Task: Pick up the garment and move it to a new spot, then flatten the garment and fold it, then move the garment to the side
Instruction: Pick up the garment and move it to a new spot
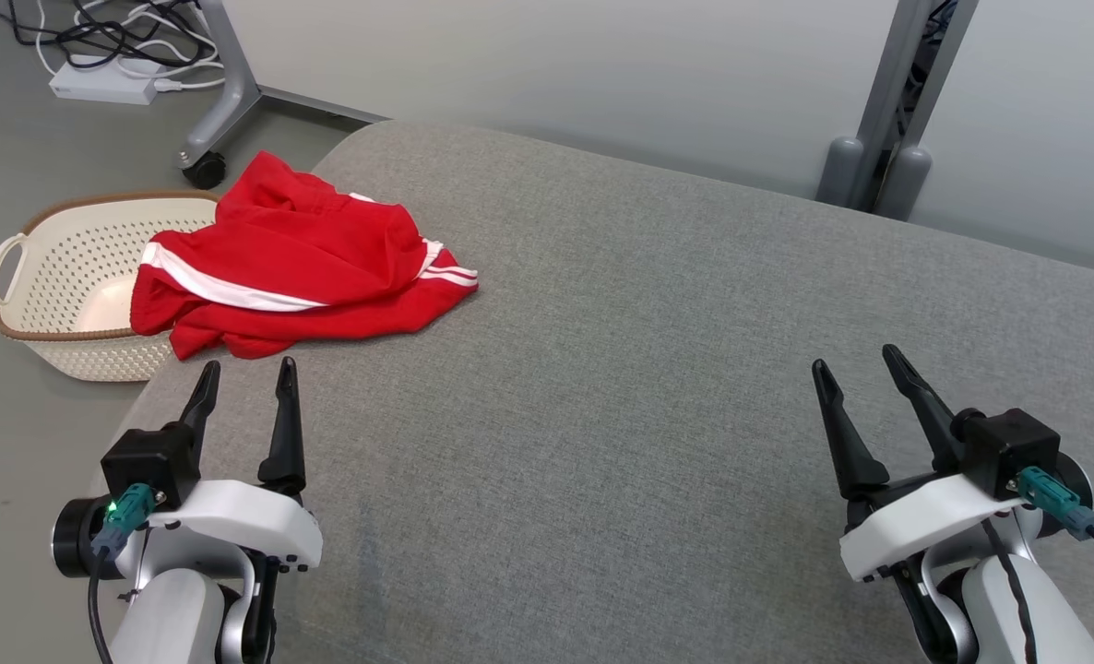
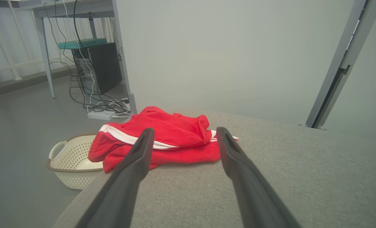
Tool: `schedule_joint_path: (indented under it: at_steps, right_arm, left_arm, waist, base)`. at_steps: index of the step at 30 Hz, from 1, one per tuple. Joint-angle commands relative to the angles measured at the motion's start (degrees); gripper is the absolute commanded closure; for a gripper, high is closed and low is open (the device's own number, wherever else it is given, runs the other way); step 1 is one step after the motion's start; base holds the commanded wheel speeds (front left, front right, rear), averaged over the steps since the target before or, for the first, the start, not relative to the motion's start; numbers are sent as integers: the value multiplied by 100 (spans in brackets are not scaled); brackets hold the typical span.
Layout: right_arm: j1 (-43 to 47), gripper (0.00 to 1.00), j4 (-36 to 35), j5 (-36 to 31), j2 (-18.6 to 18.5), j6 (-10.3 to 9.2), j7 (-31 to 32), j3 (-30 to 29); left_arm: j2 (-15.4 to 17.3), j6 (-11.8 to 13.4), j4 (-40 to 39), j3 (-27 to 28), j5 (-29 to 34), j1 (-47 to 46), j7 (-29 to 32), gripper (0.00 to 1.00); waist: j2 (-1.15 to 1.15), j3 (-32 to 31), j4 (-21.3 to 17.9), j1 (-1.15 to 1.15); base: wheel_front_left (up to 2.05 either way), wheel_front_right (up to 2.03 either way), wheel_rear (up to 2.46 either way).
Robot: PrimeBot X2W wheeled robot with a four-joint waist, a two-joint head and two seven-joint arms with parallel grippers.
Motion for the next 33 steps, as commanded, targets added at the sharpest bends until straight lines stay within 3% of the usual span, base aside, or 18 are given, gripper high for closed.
schedule_joint_path:
  at_steps: [1,24,33]
  right_arm:
    - [-65,0,17,36,-20,11,17,4]
    - [-21,0,146,158,-83,11,-18,84]
    - [-140,0,0,106,-163,11,115,67]
  left_arm:
    - [34,8,6,11,-13,49,-32,0]
    - [93,31,32,-25,-144,-121,-13,0]
    - [341,31,-585,176,-258,-1124,395,0]
  waist:
    - [0,17,41,0]
    - [0,-64,41,0]
    - [0,231,-81,0]
  base:
    - [0,0,0]
    - [0,0,0]
    - [0,0,0]
